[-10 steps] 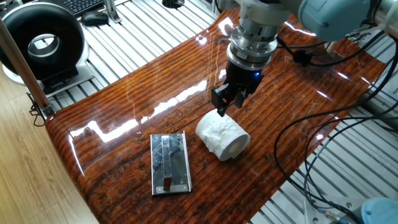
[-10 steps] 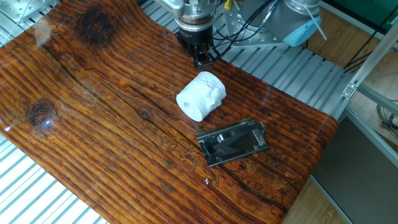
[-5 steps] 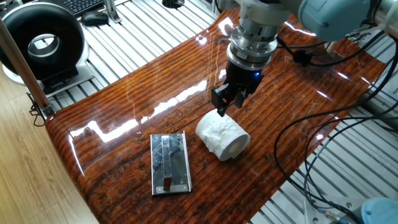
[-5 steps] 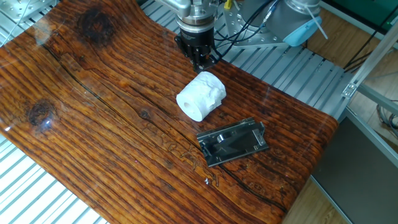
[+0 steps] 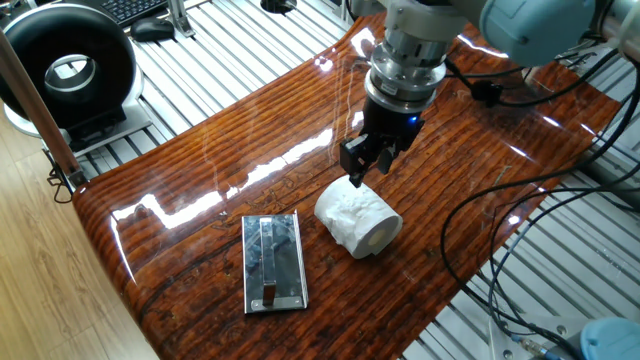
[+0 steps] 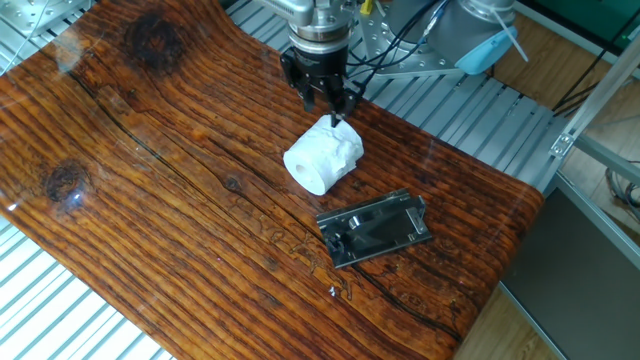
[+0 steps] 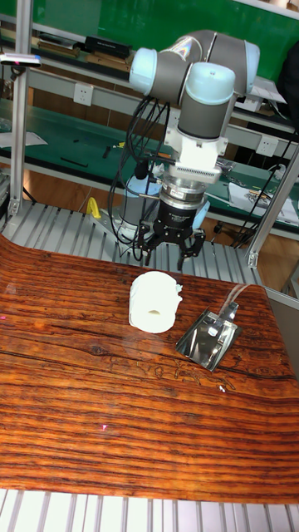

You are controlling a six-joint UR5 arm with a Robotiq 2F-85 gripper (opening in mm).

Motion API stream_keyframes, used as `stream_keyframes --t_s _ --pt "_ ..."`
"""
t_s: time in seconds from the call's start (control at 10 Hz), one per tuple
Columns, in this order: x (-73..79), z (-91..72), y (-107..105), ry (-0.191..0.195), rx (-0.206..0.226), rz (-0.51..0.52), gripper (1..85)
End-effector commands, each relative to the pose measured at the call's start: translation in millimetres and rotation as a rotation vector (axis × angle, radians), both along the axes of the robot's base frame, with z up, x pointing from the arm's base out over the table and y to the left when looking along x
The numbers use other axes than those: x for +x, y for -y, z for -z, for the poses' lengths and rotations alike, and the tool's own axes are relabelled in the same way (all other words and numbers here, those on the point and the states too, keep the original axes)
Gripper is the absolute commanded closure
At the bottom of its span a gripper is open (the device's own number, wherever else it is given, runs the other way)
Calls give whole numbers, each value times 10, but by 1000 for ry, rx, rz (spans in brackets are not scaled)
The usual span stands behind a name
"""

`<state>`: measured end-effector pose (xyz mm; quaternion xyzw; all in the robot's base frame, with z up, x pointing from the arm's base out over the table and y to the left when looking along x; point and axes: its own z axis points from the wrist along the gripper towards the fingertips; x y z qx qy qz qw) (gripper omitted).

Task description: Put the toilet paper on its holder

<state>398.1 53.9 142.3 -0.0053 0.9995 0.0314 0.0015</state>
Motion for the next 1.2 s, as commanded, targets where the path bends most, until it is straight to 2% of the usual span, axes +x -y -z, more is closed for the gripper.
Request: stream_keyframes --t_s 0.0,0.3,0.6,0.8,0.9,1.0,1.1 --pt "15 103 -53 18 22 -18 7" --pt "8 220 0 17 10 -23 7" --pt "1 392 -51 32 16 -24 7" --pt "-21 422 -61 30 15 -19 7" --pt "9 429 -59 34 18 21 7" --pt "10 445 34 26 -9 54 7" --pt "11 460 6 25 4 82 7"
